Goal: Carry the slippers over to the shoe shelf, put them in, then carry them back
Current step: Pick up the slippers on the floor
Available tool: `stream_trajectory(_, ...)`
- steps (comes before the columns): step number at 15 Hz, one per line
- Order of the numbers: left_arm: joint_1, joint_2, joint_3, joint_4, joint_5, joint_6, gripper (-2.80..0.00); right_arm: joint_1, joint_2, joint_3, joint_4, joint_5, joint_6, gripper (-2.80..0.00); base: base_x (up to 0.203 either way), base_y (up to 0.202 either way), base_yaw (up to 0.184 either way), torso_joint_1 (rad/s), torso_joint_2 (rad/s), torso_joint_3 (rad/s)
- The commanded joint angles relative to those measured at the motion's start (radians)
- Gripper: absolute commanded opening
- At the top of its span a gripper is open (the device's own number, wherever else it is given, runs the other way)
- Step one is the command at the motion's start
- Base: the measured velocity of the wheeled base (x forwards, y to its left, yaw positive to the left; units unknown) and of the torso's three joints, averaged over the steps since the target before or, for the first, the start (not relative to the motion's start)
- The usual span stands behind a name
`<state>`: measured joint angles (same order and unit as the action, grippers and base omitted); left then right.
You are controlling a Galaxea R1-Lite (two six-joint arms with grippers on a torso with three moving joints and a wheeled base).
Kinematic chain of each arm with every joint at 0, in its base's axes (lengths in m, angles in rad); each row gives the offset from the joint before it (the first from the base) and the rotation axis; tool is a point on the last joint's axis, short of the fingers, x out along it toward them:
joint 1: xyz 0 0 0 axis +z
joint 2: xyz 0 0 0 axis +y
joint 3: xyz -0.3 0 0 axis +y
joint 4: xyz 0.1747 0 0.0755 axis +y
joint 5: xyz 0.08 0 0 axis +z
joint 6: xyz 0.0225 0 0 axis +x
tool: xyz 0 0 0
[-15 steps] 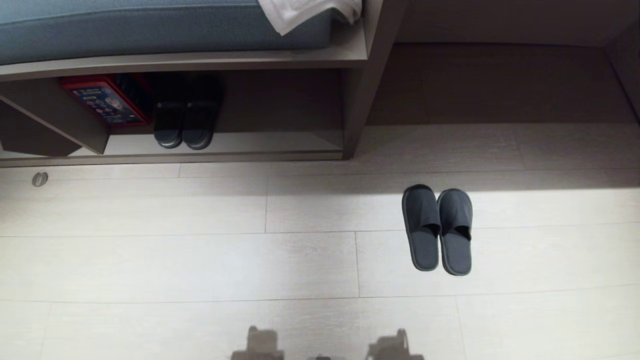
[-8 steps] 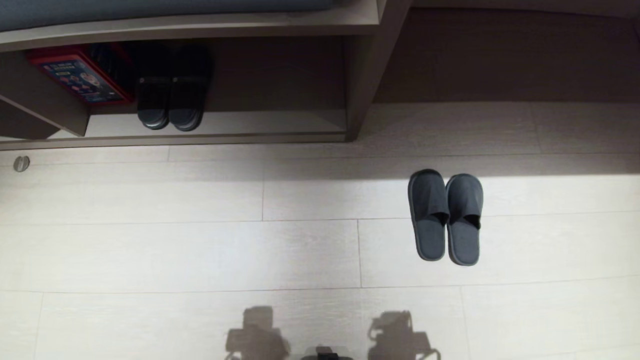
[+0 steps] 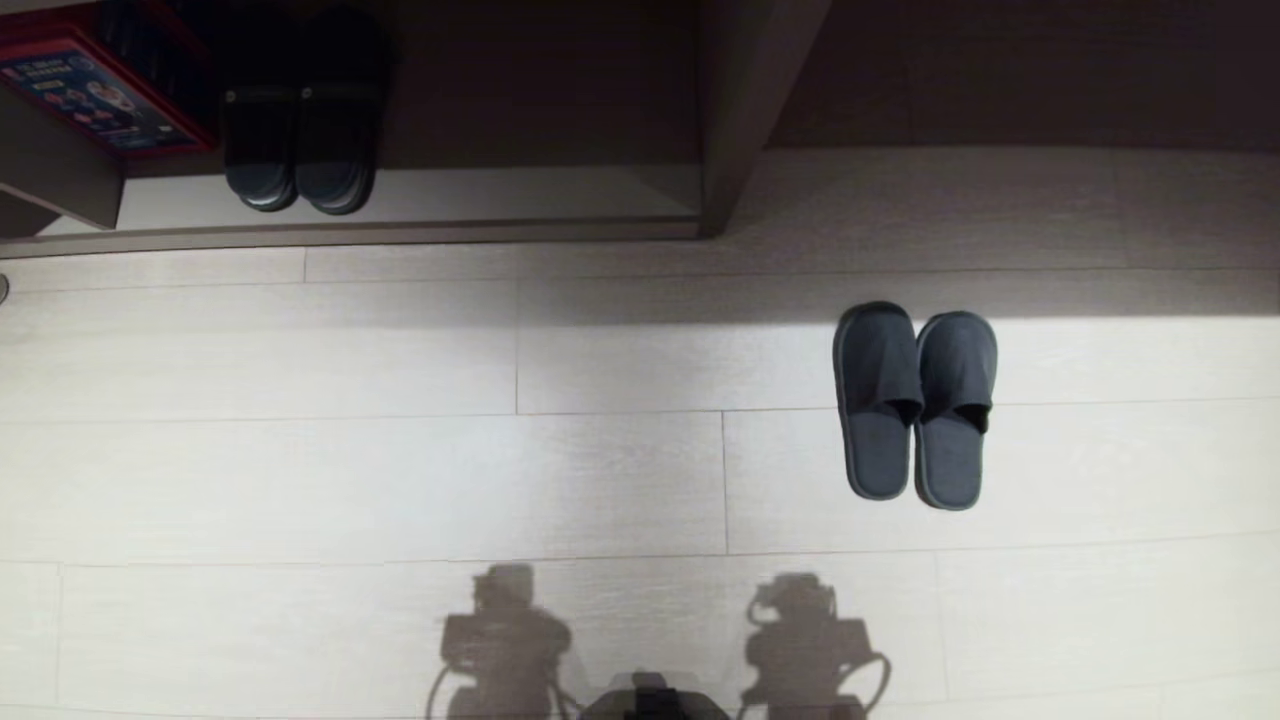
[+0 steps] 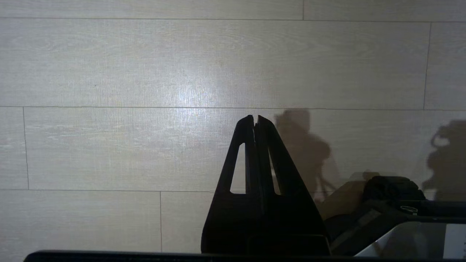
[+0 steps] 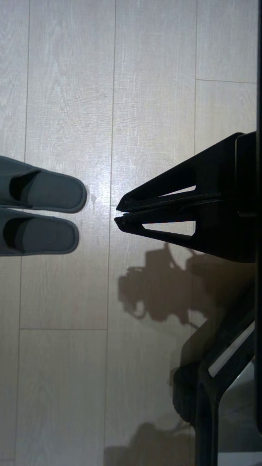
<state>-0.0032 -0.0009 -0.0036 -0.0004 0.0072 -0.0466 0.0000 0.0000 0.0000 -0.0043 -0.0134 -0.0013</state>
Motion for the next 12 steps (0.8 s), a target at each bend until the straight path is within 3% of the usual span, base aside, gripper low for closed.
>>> stream_trajectory(1,0.0,0.001,0.001,-0.001,0.0,-0.001,-2.8,0.0,0.0,0.0,0.0,0.0,0.0,-2.8,0.0,0.0,0.0,0.007,0.0,-0.198)
stream_trajectory(12,0.0,0.001,0.002,-0.003,0.0,-0.002,-2.8,0.0,0.002,-0.002,0.0,0.004,-0.011,-2.8,0.0,0.0,0.0,0.003,0.0,-0.196)
